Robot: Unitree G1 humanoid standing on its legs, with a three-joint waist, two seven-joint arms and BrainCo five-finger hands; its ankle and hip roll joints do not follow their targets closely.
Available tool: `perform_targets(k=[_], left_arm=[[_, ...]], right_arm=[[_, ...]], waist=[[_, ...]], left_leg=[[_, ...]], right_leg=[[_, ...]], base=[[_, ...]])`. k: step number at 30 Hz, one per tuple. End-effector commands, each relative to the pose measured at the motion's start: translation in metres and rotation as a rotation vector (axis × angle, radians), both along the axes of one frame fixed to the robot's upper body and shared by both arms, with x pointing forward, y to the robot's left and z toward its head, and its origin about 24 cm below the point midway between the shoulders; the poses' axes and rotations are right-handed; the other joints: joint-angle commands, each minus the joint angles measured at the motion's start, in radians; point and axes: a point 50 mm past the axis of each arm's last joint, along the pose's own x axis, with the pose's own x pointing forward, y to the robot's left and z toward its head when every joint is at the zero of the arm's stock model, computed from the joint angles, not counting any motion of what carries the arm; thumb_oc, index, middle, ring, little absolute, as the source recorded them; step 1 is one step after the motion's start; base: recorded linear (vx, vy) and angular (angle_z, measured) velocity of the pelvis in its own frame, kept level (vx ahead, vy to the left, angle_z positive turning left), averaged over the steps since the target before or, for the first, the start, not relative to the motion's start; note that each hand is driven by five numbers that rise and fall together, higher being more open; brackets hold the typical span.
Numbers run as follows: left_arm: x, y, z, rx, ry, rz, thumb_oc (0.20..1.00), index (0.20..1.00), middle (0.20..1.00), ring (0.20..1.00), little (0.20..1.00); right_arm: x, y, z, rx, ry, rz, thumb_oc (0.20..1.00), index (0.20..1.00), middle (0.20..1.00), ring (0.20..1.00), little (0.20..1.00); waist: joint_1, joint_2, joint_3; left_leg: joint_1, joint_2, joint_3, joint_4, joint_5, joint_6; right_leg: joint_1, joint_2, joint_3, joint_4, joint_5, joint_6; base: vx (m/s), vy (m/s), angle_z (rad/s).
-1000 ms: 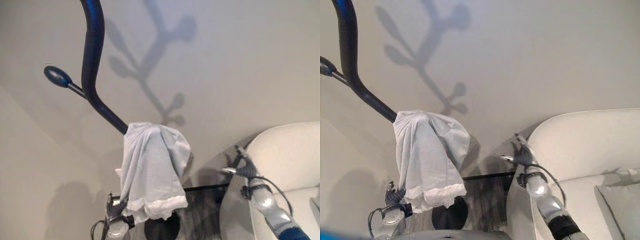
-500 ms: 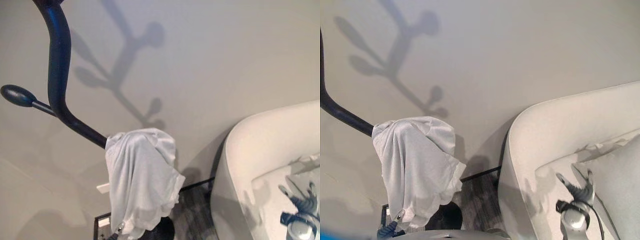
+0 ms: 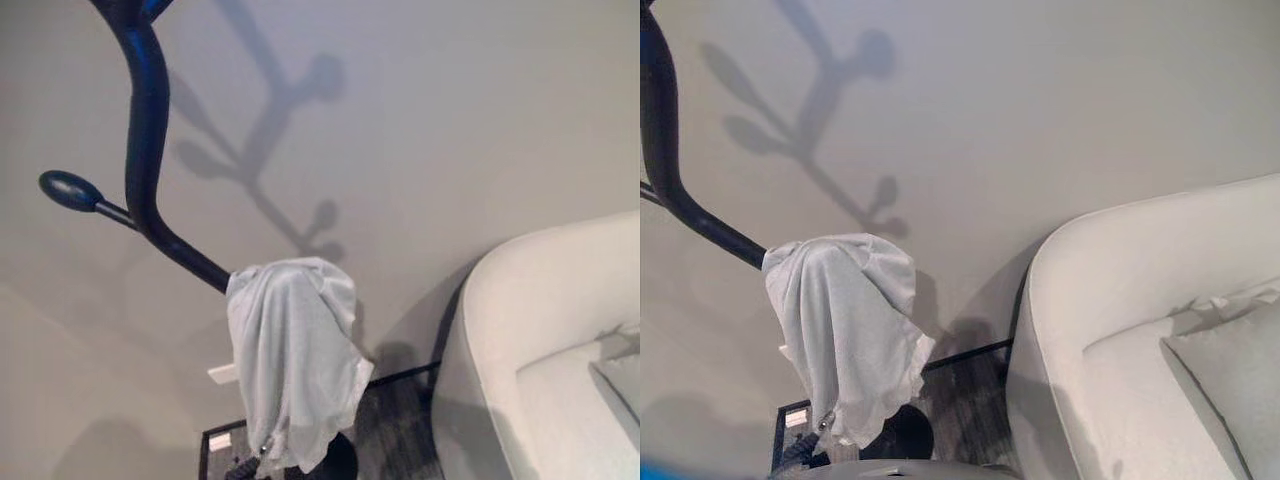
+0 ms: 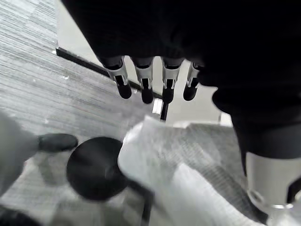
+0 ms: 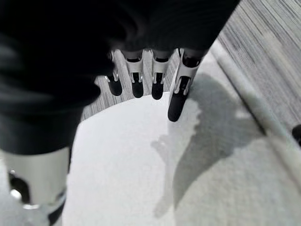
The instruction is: Hang the clothes on the sofa on the clothes rack.
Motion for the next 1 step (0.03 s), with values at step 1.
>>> perform_targets(k=[1], left_arm=[[0.0135,-0.0063,0.0021,-0.032,-0.055,-0.002,1.0,1.0,1.0,1.0,1.0]], right_arm=[[0.0228,0.0499,-0.0151,0.186,-0.02,0.002,1.0,1.0,1.0,1.0,1.0]], waist=[[0.001,-0.033,0.016]], left_leg=[[0.042,-0.046,-0.048,0.003,-0.07,0.002]], right_leg=[[0.091,-0.059,-0.061,-0.129,0.087,0.097]], base=[[0.0,0.0,0.0]])
